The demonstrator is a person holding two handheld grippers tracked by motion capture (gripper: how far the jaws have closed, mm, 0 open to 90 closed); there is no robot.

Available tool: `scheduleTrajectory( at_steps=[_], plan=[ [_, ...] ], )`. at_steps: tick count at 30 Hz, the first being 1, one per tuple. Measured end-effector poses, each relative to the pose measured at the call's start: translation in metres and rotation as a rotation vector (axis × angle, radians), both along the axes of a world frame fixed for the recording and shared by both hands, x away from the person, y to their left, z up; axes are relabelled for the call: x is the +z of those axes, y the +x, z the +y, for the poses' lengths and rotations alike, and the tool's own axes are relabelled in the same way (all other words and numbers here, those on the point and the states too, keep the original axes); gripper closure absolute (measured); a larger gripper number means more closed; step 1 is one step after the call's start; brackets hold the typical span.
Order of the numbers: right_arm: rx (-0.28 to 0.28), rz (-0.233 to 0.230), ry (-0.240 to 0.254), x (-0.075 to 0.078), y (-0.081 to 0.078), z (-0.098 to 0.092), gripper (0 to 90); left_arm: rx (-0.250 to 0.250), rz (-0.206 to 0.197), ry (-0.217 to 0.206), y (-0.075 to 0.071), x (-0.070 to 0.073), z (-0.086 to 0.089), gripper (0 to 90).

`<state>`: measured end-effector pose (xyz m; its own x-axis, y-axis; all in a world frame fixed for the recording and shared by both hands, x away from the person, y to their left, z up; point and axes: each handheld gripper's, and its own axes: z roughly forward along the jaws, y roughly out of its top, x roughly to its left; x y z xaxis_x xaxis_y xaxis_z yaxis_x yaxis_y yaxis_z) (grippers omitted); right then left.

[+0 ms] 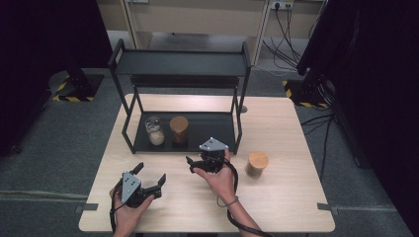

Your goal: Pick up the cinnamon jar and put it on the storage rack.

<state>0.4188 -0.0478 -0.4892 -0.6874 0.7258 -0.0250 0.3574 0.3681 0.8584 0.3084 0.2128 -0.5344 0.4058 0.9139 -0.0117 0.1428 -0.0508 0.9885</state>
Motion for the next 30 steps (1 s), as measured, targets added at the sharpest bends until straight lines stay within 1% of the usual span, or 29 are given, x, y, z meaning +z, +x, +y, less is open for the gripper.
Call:
scheduleTrajectory(
  at_steps=[8, 13, 17, 22, 24, 30],
  plan=[
    [0.01, -0.002, -0.004, -0.002, -0.009, -0.006, 3.9, -0.001, -0.001, 0.0, 0.0, 0.0, 0.0, 7.6],
    [0.008, 0.005, -0.001, -0.004, -0.013, -0.009, 3.7, -0.001, -0.001, 0.002, 0.0, 0.0, 0.0, 7.6],
    [0.007, 0.0, 0.0, -0.005, -0.017, -0.012, 3.8, -0.001, -0.001, 0.003, 0.0, 0.0, 0.0, 7.6],
    [0.007, 0.0, 0.006, -0.005, -0.021, -0.018, 3.7, -0.001, -0.001, 0.003, 0.0, 0.0, -0.001, 7.6],
    [0.006, 0.01, 0.02, -0.006, -0.023, -0.02, 3.7, 0.0, -0.002, 0.003, 0.0, 0.0, 0.0, 7.6],
    [0.004, 0.018, 0.03, -0.008, -0.029, -0.029, 3.7, -0.001, -0.001, 0.004, 0.0, 0.0, 0.0, 7.6]
  ],
)
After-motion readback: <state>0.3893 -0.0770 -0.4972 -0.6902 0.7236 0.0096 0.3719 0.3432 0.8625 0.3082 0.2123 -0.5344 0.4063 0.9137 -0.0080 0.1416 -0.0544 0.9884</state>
